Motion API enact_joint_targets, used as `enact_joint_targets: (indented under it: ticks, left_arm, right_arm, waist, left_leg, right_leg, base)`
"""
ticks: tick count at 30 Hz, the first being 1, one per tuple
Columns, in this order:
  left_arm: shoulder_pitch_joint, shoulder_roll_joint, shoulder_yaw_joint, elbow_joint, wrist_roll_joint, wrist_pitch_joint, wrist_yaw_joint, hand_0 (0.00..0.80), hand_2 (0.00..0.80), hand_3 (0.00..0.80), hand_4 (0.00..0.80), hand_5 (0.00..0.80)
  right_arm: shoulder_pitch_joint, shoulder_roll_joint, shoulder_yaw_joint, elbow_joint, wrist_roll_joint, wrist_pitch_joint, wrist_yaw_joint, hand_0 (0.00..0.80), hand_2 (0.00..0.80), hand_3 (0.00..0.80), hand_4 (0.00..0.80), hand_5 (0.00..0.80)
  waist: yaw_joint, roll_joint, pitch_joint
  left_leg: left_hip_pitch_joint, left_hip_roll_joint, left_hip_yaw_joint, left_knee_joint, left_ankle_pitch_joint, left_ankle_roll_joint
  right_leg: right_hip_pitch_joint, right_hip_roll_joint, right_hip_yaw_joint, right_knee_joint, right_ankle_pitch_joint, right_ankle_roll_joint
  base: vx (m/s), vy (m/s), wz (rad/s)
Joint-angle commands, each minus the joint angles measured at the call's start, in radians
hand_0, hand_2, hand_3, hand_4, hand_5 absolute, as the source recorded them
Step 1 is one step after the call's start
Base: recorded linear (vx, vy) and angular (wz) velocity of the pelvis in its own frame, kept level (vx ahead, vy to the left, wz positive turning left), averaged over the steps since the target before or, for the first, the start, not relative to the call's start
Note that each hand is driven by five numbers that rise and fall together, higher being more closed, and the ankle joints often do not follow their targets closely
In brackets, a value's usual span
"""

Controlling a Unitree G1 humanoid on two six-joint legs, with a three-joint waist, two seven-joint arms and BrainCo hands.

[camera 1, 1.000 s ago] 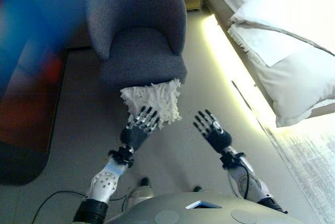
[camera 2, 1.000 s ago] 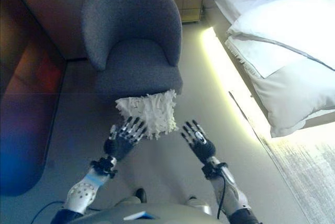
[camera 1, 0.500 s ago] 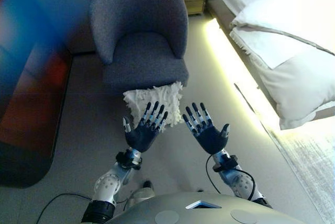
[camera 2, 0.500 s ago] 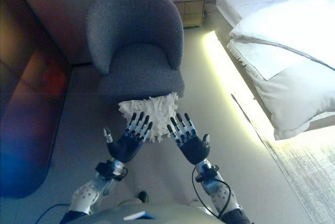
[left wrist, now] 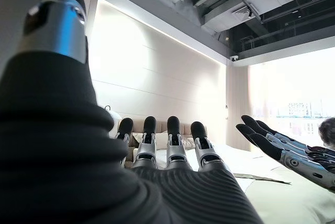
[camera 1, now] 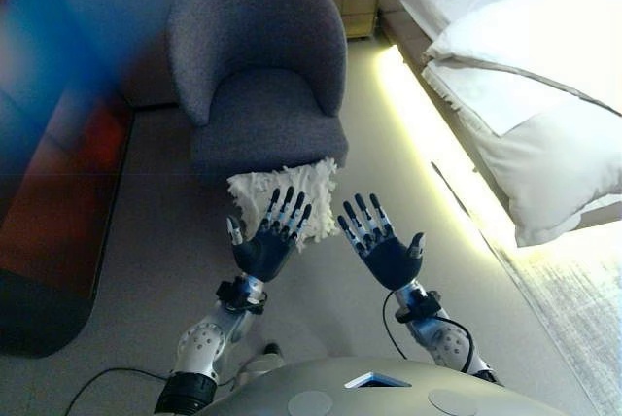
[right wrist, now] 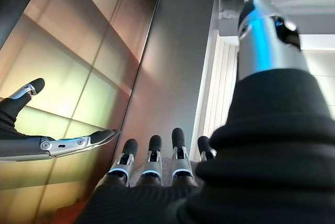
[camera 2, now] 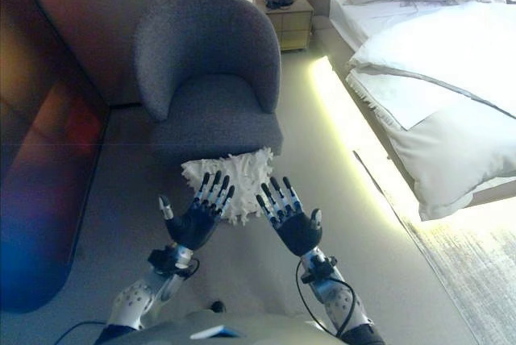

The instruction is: Pick up the cushion and take it to the sofa

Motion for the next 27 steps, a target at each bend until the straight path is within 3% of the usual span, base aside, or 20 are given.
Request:
enact_joint_targets:
  ticks: [1, 3, 4, 6, 11, 14, 22, 27]
  left_arm:
    - [-0.067, -0.011, 0.006, -0.006, 0.020, -0.037, 0.049, 0.000, 0.000, 0.000, 0.000, 0.000]
    - [-0.073, 0.020, -0.003, -0.005, 0.167, -0.157, 0.133, 0.000, 0.000, 0.000, 0.000, 0.000]
    - [-0.079, 0.054, -0.011, -0.002, 0.292, -0.254, 0.203, 0.000, 0.000, 0.000, 0.000, 0.000]
    - [-0.088, 0.118, -0.021, -0.014, 0.514, -0.402, 0.350, 0.000, 0.000, 0.000, 0.000, 0.000]
    - [-0.091, 0.205, 0.010, -0.046, 0.911, -0.518, 0.589, 0.000, 0.000, 0.000, 0.000, 0.000]
    - [-0.106, 0.219, 0.015, -0.021, 0.972, -0.521, 0.635, 0.000, 0.000, 0.000, 0.000, 0.000]
    - [0.010, 0.203, 0.056, -0.058, 0.912, -0.531, 0.525, 0.000, 0.000, 0.000, 0.000, 0.000]
    - [0.014, 0.226, 0.053, -0.046, 0.909, -0.568, 0.487, 0.000, 0.000, 0.000, 0.000, 0.000]
  right_arm:
    - [-0.046, 0.002, -0.001, -0.015, -0.083, -0.067, -0.055, 0.000, 0.000, 0.000, 0.000, 0.000]
    - [-0.051, -0.022, 0.001, -0.012, -0.229, -0.163, -0.195, 0.000, 0.000, 0.000, 0.000, 0.000]
    - [-0.056, -0.047, -0.002, -0.006, -0.349, -0.235, -0.312, 0.000, 0.000, 0.000, 0.000, 0.000]
    - [-0.065, -0.088, -0.018, -0.011, -0.531, -0.309, -0.502, 0.000, 0.000, 0.000, 0.000, 0.000]
    - [-0.059, -0.164, -0.047, -0.085, -0.812, -0.349, -0.753, 0.000, 0.000, 0.000, 0.000, 0.000]
    - [-0.073, -0.164, -0.046, -0.088, -0.807, -0.331, -0.784, 0.000, 0.000, 0.000, 0.000, 0.000]
    - [0.011, -0.129, -0.077, -0.094, -0.764, -0.316, -0.714, 0.000, 0.000, 0.000, 0.000, 0.000]
    - [0.001, -0.138, -0.075, -0.070, -0.710, -0.325, -0.685, 0.000, 0.000, 0.000, 0.000, 0.000]
  waist:
    - [0.014, -0.003, 0.031]
    - [0.014, -0.004, 0.035]
    - [0.014, -0.005, 0.035]
    - [0.013, -0.004, 0.038]
    - [0.010, -0.006, 0.042]
    - [0.010, -0.010, 0.047]
    - [0.015, -0.013, 0.053]
    - [0.012, -0.018, 0.091]
  left_leg:
    - [0.047, -0.001, 0.067, 0.005, -0.111, 0.021]
    - [0.045, -0.002, 0.064, 0.005, -0.109, 0.021]
    - [0.043, -0.002, 0.062, 0.005, -0.107, 0.020]
    - [0.039, -0.005, 0.055, 0.005, -0.103, 0.022]
    - [0.033, -0.008, 0.043, 0.005, -0.095, 0.028]
    - [0.034, -0.010, 0.041, 0.005, -0.094, 0.030]
    - [0.049, -0.016, 0.047, 0.005, -0.101, 0.043]
    - [0.003, -0.030, 0.054, 0.100, -0.132, 0.059]
  right_leg:
    - [-0.062, -0.004, -0.073, 0.001, 0.056, 0.021]
    - [-0.064, -0.005, -0.074, 0.001, 0.058, 0.021]
    - [-0.066, -0.005, -0.075, 0.001, 0.059, 0.021]
    - [-0.068, -0.004, -0.076, 0.001, 0.062, 0.021]
    - [-0.071, 0.000, -0.065, 0.001, 0.065, 0.019]
    - [-0.069, -0.002, -0.062, 0.001, 0.067, 0.019]
    - [-0.059, -0.020, -0.063, 0.029, 0.055, 0.028]
    - [-0.102, -0.048, -0.037, 0.080, 0.053, 0.032]
  base:
    - [0.000, 0.000, 0.00]
    - [0.000, 0.000, 0.00]
    - [0.000, 0.000, 0.00]
    - [0.000, 0.000, 0.00]
    - [0.000, 0.000, 0.00]
    - [0.021, 0.020, 0.00]
    - [0.090, 0.058, -0.01]
    - [0.015, 0.094, -0.08]
